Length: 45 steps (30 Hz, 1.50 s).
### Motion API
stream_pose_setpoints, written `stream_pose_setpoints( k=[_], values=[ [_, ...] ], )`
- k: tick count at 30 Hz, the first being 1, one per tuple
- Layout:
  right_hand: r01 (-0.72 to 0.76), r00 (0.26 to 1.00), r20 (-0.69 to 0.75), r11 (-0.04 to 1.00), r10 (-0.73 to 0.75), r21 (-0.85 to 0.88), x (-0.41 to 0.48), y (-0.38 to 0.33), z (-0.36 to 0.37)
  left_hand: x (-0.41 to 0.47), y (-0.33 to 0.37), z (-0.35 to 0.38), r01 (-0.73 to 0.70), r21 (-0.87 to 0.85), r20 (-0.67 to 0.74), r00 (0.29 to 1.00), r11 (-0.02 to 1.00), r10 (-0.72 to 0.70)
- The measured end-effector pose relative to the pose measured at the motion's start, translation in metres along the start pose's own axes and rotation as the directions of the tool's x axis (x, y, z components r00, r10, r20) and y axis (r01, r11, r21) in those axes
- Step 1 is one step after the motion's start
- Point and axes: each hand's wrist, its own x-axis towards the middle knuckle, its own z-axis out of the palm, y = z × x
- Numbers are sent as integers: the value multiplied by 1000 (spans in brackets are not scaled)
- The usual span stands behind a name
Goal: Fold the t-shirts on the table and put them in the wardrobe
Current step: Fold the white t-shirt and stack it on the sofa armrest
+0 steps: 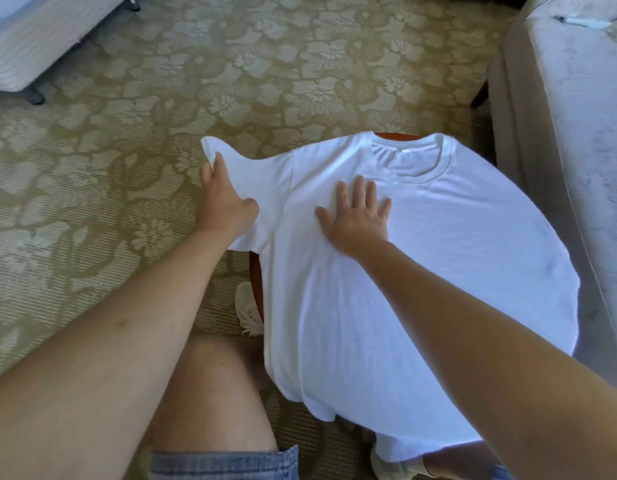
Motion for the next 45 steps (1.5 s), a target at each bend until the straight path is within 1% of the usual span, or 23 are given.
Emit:
stream_pose_setpoints(
  k=[2,3,7,9,10,11,12,13,14,15,16,17,19,21,23,25,30,32,36,38,40,42,45],
  values=[
    [30,999,23,999,-31,35,-3,1,-4,0,6,-12,-34,25,41,999,999,33],
    [31,999,8,998,-32,55,-8,5,-5,-2,11,-16,-57,47,59,997,997,54],
    [-16,995,-94,998,22,66,-40,39,-9,-16,39,-12,-177,129,129,979,976,161],
    [-55,993,-106,997,60,51,-52,60,-12,-24,56,-1,-239,115,175,960,964,217],
    [-72,992,-104,996,76,44,-57,69,-13,-28,63,6,-273,75,225,942,959,250],
    [-87,991,-95,995,90,41,-63,78,-13,-33,70,14,-293,-6,286,916,956,283],
    [-100,992,-78,994,103,46,-67,86,-11,-39,76,23,-280,-122,324,895,952,305],
    [-110,992,-57,993,113,53,-72,93,-7,-46,81,31,-249,-232,313,896,940,315],
    [-119,991,-45,991,122,58,-75,97,-2,-52,84,39,-236,-288,259,914,928,312],
    [-126,990,-48,990,129,58,-78,99,2,-56,85,47,-256,-270,194,930,928,313],
    [-130,989,-62,990,133,57,-80,100,5,-60,83,55,-292,-174,164,933,941,320],
    [-129,988,-76,990,133,53,-79,99,6,-62,79,65,-319,-50,185,928,947,322],
    [-124,988,-86,991,127,43,-79,99,8,-64,64,81,-321,185,305,917,929,257],
    [-125,988,-91,992,127,26,-75,100,9,-62,49,95,-324,364,380,908,873,179],
    [-127,987,-91,992,129,26,-76,98,9,-62,37,97,-337,483,356,919,808,171],
    [-128,988,-89,991,130,29,-73,93,8,-56,34,94,-325,513,321,931,794,174],
    [-134,988,-65,990,138,53,-63,65,10,-37,20,82,-315,536,308,937,783,167],
    [-126,990,-62,990,130,64,-61,52,11,-31,13,74,-313,538,309,937,782,162],
    [-99,995,-7,992,100,81,-64,39,11,-27,2,63,-320,547,335,930,773,148],
    [-85,996,0,992,86,90,-68,46,7,-28,1,61,-334,551,354,923,765,148],
    [-111,991,-61,988,118,106,-70,66,-1,-29,4,61,-350,563,364,918,749,156],
    [-147,981,-114,987,155,71,-72,93,-8,-30,10,63,-351,557,349,921,753,171],
    [-177,981,-76,983,179,41,-75,122,-8,-37,27,75,-351,523,321,925,777,202]
  ],
)
